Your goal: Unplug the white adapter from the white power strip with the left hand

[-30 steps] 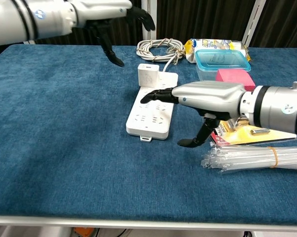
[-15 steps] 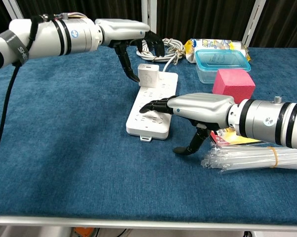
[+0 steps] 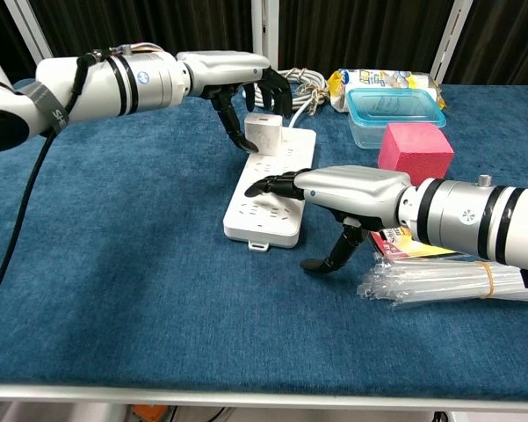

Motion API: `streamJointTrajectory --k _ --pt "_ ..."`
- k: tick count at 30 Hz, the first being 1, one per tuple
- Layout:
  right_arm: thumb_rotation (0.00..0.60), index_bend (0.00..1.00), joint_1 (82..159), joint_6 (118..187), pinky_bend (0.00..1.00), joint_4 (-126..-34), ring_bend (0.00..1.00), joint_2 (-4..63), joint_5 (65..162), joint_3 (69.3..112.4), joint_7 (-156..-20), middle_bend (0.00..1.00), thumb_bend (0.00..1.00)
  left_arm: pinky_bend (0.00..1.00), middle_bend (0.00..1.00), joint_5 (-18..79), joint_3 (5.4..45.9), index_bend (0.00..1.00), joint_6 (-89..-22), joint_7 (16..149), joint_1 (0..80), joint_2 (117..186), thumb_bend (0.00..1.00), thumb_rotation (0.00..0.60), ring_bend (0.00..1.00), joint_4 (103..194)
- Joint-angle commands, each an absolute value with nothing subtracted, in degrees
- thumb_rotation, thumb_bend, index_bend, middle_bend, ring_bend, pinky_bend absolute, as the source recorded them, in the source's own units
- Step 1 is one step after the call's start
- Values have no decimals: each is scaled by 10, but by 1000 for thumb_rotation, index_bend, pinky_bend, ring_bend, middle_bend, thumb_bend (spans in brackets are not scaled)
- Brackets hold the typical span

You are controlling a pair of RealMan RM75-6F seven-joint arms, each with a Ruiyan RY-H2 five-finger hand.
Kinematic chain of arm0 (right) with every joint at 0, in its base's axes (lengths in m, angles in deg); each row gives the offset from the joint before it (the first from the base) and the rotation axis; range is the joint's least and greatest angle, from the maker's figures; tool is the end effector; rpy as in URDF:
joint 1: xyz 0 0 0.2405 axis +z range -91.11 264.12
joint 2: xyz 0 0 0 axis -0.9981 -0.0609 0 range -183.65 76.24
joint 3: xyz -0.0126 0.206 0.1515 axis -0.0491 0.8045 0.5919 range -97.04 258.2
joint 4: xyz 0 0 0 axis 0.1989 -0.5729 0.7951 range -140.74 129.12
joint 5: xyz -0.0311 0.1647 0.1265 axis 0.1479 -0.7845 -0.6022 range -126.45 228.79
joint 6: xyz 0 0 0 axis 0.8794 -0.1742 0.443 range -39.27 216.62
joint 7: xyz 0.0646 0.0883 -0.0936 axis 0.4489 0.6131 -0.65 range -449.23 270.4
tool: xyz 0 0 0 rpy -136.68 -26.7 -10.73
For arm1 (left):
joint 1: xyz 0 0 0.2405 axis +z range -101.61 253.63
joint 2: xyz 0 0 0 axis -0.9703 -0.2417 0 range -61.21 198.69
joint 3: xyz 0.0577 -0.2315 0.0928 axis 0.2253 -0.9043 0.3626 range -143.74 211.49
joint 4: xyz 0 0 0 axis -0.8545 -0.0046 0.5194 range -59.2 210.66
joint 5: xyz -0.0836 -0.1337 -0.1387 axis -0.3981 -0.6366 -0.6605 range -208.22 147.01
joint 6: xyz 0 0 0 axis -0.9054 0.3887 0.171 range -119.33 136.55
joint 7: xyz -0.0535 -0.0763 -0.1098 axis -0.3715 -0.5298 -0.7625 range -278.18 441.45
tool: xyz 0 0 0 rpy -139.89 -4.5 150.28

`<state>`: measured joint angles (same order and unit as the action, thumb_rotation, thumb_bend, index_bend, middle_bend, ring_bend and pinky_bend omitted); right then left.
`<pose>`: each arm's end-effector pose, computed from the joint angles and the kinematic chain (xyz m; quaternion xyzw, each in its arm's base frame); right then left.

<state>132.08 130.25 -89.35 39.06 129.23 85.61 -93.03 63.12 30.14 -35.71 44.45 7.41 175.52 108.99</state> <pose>-0.1213 -0.2961 -0.0783 0.8227 -0.4028 0.3359 0.2195 -0.0576 0.4534 -0.0709 -0.8221 -0.3014 -0.4076 0.2592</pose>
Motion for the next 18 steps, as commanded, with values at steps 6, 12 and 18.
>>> streamJointTrajectory --k 6,12,18 --pt "600 0 1325 1305 0 -885 0 392 1299 855 -912 24 241 447 409 639 322 419 -367 410 62 1785 247 600 350 1036" --pt "600 0 1329 1304 0 -884 0 391 1299 854 -902 25 240 507 426 643 337 429 -357 408 59 1800 288 600 397 1001" --pt "600 0 1332 1300 0 -880 0 393 1296 853 -899 26 240 648 568 634 336 543 -378 392 67 1817 326 600 550 974"
